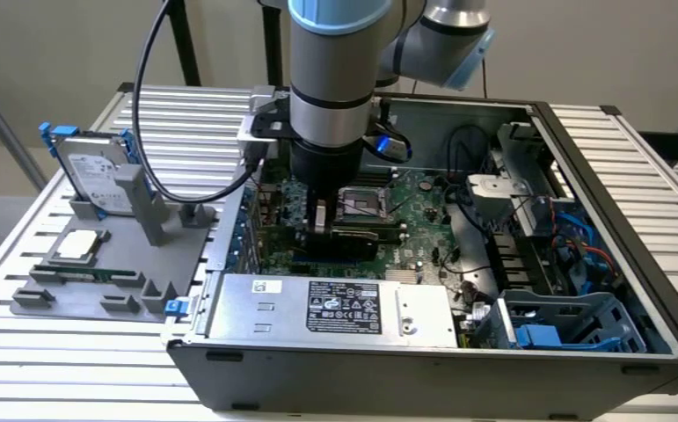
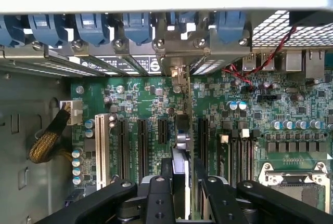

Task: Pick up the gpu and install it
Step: 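Press down on the gpu until it lock into place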

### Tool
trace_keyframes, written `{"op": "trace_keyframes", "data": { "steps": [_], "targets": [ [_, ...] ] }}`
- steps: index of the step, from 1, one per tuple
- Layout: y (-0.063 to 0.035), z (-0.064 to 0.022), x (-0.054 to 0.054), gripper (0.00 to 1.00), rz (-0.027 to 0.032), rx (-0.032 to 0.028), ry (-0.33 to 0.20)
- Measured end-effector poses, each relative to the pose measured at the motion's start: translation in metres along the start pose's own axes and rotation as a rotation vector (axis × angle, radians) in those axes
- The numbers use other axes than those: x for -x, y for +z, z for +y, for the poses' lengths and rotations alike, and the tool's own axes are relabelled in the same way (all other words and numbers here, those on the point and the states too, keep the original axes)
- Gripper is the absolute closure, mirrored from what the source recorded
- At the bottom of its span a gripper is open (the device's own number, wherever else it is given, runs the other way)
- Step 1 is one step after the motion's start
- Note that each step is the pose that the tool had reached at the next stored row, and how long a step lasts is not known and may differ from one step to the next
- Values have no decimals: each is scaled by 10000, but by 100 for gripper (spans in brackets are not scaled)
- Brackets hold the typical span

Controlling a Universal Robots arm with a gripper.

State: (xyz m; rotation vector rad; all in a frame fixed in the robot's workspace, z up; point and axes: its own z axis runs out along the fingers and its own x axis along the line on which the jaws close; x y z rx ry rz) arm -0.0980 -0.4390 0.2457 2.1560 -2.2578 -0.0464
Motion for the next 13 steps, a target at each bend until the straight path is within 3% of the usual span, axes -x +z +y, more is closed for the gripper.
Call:
{"op": "trace_keyframes", "data": {
  "steps": [3, 5, 7, 8, 13],
  "targets": [
    [3, 0, 0, 100, 1, -1, 1],
    [11, 6, 4, 100, -35, 19, 8],
    [-4, 4, 3, 100, -22, 15, 6],
    [-25, 4, 2, 0, -14, 19, 2],
    [-229, 11, 3, 0, -10, 22, 2]
  ]
}}
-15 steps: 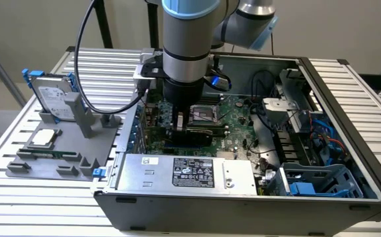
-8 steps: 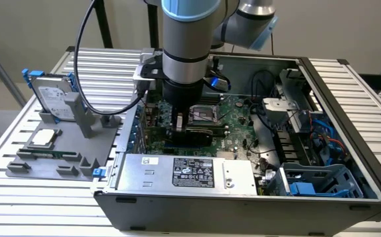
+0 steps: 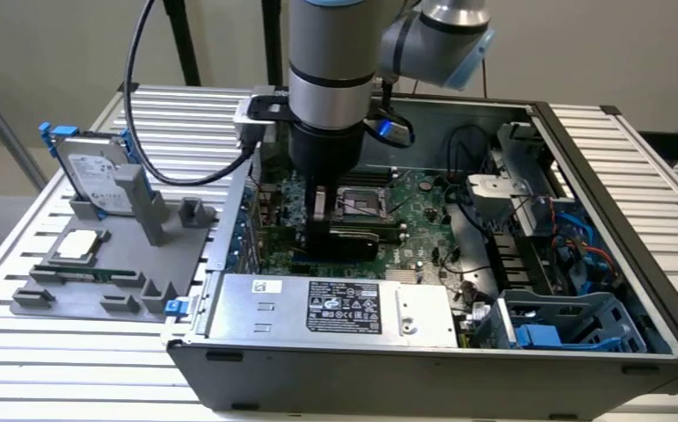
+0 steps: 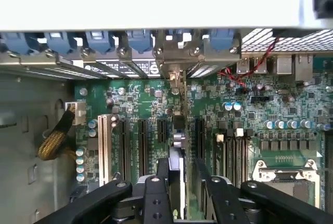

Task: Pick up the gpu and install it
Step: 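Press down on the gpu until it lock into place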

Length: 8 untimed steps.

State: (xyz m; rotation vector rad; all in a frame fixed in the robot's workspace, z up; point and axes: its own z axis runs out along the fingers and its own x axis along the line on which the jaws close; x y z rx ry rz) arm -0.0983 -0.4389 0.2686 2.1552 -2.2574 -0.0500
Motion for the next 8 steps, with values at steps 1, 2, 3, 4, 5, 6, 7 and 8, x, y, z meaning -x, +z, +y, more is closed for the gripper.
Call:
{"op": "trace_keyframes", "data": {
  "steps": [1, 2, 3, 4, 5, 6, 7, 8],
  "targets": [
    [-44, 1, 0, 0, -3, -1, 0],
    [-90, 3, 1, 0, 1, 2, 0],
    [-136, 5, 1, 0, -2, 3, 0],
    [-181, 6, 1, 0, 0, 6, 0],
    [-227, 8, 2, 0, -1, 6, 0],
    [-271, 9, 2, 0, -2, 7, 0],
    [-318, 11, 3, 100, 0, 9, 0],
    [-350, 12, 3, 100, -1, 8, -1]
  ]
}}
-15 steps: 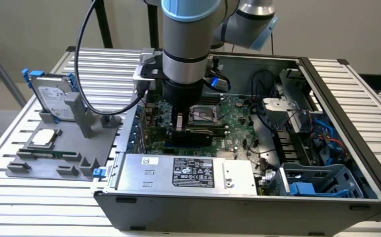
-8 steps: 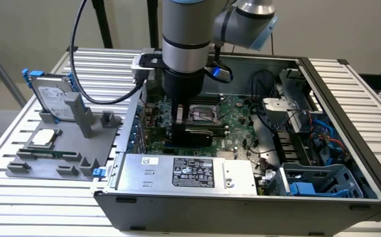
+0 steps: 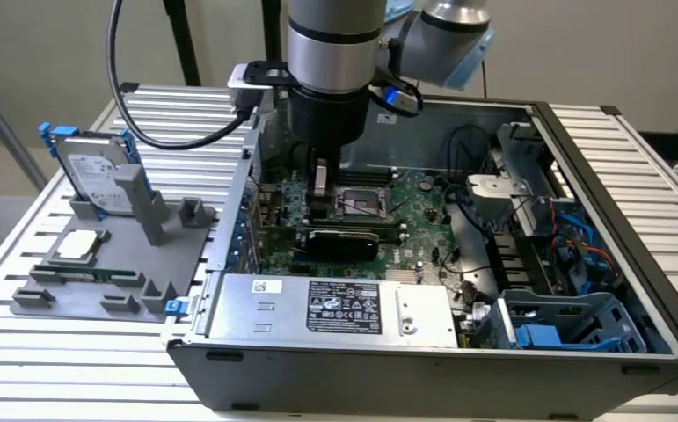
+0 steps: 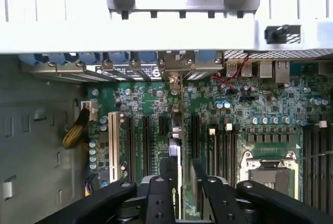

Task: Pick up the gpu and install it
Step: 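Press down on the gpu until it lock into place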

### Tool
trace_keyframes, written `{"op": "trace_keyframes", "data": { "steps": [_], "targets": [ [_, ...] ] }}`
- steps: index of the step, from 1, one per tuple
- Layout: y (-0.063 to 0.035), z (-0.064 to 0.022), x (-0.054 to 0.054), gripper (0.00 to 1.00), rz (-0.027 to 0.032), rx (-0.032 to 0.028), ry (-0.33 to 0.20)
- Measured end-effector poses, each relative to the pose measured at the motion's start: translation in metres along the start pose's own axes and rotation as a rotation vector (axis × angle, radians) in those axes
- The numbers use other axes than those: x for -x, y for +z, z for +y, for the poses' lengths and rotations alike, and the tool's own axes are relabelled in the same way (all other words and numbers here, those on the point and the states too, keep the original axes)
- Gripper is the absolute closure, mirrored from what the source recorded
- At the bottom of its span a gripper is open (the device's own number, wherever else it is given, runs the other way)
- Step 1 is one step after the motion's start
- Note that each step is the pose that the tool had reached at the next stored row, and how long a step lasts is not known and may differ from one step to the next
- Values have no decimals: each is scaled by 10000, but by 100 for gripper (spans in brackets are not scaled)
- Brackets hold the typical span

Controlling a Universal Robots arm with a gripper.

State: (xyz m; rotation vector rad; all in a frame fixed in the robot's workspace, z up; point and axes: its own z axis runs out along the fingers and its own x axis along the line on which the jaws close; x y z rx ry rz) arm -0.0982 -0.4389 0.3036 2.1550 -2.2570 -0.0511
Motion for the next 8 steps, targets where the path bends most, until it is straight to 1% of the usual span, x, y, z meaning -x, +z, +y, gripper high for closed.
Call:
{"op": "trace_keyframes", "data": {
  "steps": [2, 8],
  "targets": [
    [-16, 1, 0, 100, -1, 0, 0],
    [-17, 1, 0, 100, 0, 1, 0]
  ]
}}
